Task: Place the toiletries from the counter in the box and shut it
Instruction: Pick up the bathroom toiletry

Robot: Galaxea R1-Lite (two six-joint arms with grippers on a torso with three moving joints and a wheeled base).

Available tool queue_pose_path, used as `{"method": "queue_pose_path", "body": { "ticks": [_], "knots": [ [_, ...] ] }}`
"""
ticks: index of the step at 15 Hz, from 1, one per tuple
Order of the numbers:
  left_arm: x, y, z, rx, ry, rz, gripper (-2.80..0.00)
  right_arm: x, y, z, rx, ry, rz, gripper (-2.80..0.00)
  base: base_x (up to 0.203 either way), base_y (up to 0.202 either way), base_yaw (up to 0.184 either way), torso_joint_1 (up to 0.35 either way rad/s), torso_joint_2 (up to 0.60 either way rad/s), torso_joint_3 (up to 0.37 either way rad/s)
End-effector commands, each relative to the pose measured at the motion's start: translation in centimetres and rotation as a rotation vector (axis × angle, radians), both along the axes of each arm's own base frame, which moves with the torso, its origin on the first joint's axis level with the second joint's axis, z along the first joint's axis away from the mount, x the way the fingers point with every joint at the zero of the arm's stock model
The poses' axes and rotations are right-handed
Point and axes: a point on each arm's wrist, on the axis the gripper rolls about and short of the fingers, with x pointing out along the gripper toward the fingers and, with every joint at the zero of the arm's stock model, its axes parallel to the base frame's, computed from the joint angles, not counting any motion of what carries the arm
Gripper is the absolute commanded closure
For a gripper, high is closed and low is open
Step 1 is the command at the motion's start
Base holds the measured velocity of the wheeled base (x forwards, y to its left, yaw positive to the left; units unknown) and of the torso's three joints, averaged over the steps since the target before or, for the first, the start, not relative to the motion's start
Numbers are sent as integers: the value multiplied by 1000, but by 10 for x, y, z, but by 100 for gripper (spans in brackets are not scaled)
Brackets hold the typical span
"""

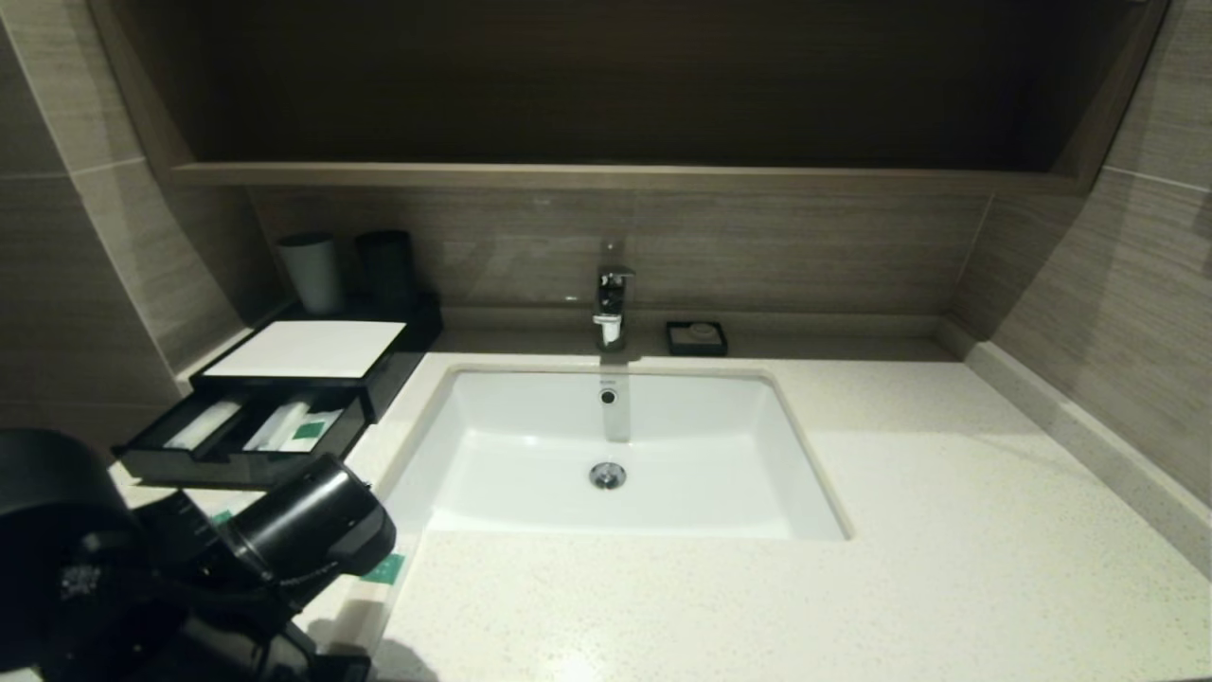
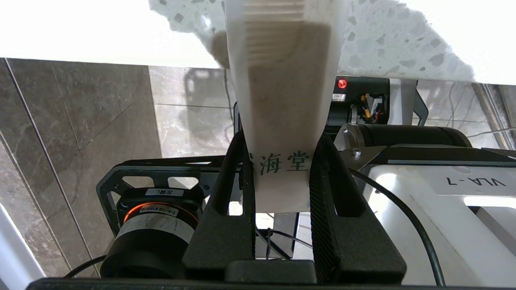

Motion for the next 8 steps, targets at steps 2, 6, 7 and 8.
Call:
{"method": "queue_pose_path", "body": {
  "ticks": [2, 6, 7, 8],
  "knots": [
    [-4, 3, 5, -10, -13, 5, 0, 0, 0, 0, 0, 0, 0, 0, 0, 0, 0, 0, 0, 0],
    [-16, 12, 18, -26, -33, 4, 0, 0, 0, 0, 0, 0, 0, 0, 0, 0, 0, 0, 0, 0],
    [-20, 14, 21, -26, -35, 4, 0, 0, 0, 0, 0, 0, 0, 0, 0, 0, 0, 0, 0, 0],
    [-24, 17, 26, -33, -45, 5, 0, 0, 0, 0, 0, 0, 0, 0, 0, 0, 0, 0, 0, 0]
  ]
}}
